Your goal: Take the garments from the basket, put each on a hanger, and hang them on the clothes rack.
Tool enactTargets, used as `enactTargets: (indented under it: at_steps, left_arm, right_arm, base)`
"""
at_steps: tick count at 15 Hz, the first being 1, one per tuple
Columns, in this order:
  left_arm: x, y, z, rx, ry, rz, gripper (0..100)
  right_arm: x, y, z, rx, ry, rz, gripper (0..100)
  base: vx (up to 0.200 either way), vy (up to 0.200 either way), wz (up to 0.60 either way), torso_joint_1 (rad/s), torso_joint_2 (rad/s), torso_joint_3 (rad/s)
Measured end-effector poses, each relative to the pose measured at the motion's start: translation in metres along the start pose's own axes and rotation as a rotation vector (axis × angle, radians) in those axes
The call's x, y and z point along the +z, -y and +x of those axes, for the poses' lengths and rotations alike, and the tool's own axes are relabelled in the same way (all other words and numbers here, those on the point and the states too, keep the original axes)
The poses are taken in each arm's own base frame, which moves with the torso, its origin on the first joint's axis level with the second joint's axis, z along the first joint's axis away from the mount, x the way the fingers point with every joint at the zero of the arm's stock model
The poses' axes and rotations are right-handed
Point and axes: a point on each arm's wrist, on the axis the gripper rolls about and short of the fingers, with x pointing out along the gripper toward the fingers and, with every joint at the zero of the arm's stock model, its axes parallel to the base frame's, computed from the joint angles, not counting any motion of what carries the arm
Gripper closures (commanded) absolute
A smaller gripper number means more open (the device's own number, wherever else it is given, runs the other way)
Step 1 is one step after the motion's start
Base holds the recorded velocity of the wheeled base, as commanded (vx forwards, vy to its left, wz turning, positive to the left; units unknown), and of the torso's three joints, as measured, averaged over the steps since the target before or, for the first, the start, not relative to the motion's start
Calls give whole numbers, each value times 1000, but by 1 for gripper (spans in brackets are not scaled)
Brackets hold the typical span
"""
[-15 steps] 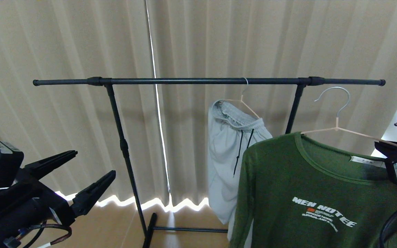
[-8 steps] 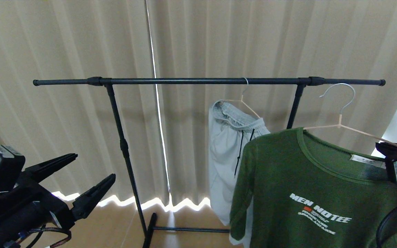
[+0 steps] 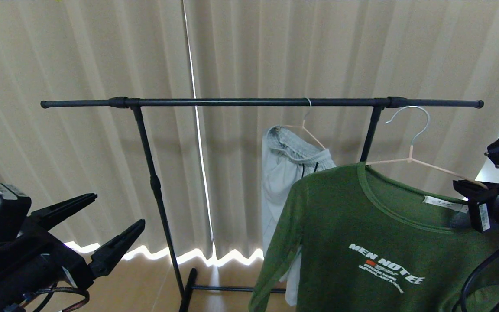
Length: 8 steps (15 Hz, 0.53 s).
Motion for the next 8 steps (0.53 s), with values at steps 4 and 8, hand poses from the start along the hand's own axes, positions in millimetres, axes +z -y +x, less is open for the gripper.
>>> enactTargets:
  at_steps: [4, 8]
  left_arm:
    - [0, 0, 0, 0, -3, 0, 0]
    - [-2, 0, -1, -2, -9, 1, 0]
  right_arm:
    - [0, 0, 0, 0, -1, 0, 100]
    - [0, 0, 1, 1, 0, 0, 100]
  base:
    - [0, 200, 0, 6, 4, 1]
    - [0, 50, 0, -1, -1, 1]
